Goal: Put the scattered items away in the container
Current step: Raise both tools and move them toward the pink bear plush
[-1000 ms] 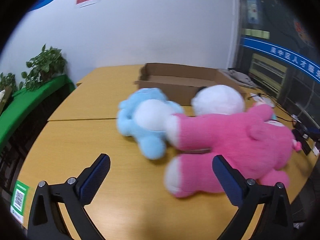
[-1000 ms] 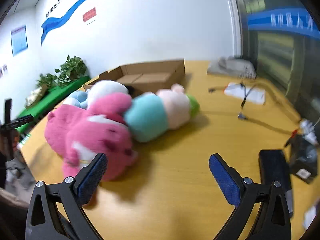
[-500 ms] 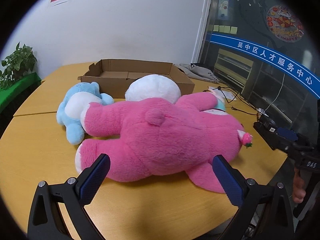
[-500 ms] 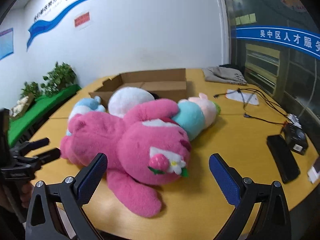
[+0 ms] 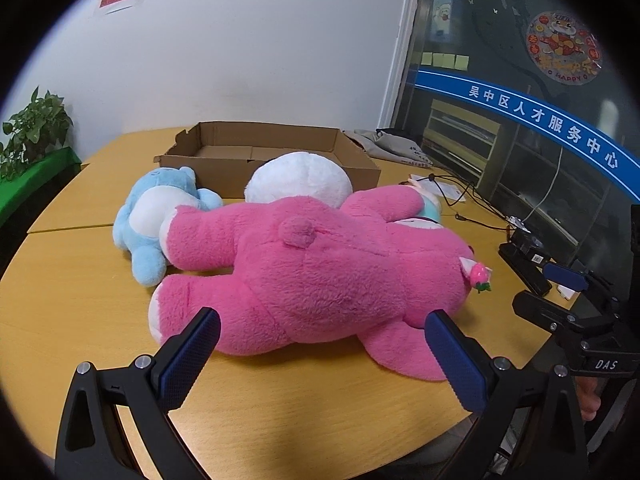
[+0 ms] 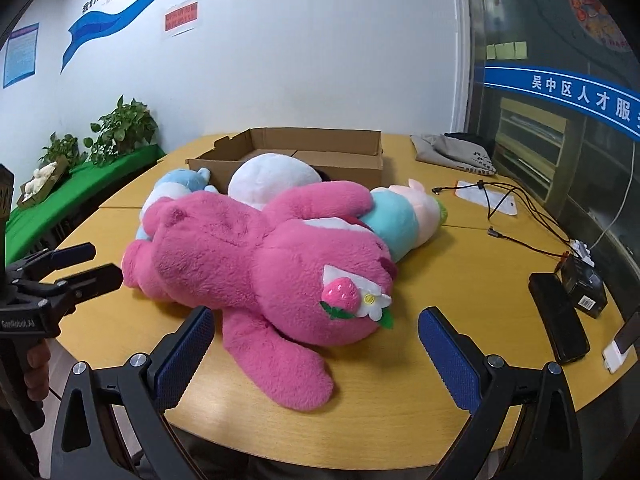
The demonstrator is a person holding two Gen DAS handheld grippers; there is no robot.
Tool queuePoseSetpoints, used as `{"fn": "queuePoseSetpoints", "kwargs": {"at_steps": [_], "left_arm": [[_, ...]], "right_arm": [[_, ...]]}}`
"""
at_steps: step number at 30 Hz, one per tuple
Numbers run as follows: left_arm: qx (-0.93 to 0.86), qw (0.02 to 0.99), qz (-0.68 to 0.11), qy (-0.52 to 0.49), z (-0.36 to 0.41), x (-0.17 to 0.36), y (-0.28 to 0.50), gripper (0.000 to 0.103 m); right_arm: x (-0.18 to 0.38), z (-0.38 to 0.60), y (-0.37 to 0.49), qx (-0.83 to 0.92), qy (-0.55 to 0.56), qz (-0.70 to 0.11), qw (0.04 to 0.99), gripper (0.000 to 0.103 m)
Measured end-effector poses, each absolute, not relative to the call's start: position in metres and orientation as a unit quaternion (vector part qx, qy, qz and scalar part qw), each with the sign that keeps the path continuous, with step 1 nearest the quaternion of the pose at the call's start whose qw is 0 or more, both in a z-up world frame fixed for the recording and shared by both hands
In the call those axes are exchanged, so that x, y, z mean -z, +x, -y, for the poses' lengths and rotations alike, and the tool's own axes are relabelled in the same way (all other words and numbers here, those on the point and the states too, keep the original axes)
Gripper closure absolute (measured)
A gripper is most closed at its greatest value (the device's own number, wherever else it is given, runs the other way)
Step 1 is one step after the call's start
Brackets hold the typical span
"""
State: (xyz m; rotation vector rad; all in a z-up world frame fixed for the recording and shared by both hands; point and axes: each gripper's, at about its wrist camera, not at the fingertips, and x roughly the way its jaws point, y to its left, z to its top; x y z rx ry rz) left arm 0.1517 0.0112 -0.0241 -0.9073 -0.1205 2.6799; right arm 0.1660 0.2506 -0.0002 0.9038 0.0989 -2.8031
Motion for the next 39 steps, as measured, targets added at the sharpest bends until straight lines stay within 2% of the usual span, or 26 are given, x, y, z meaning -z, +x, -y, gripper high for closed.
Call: {"fn": "queuePoseSetpoints", "kwargs": {"at_steps": [19, 39], "left_arm": [[-0.917, 0.18, 0.081, -0.346, 0.005, 0.038, 0.093, 0.001], [-0.909, 0.209, 0.077, -0.352, 0.005, 0.044, 0.078, 0.001]], "right_arm": [[0.011, -0.245, 0.104, 0.932, 0.347, -0.034, 0.102, 0.0], [0.022, -0.247, 0.084, 0.925, 0.364, -0.021, 0.105, 0.0]]}}
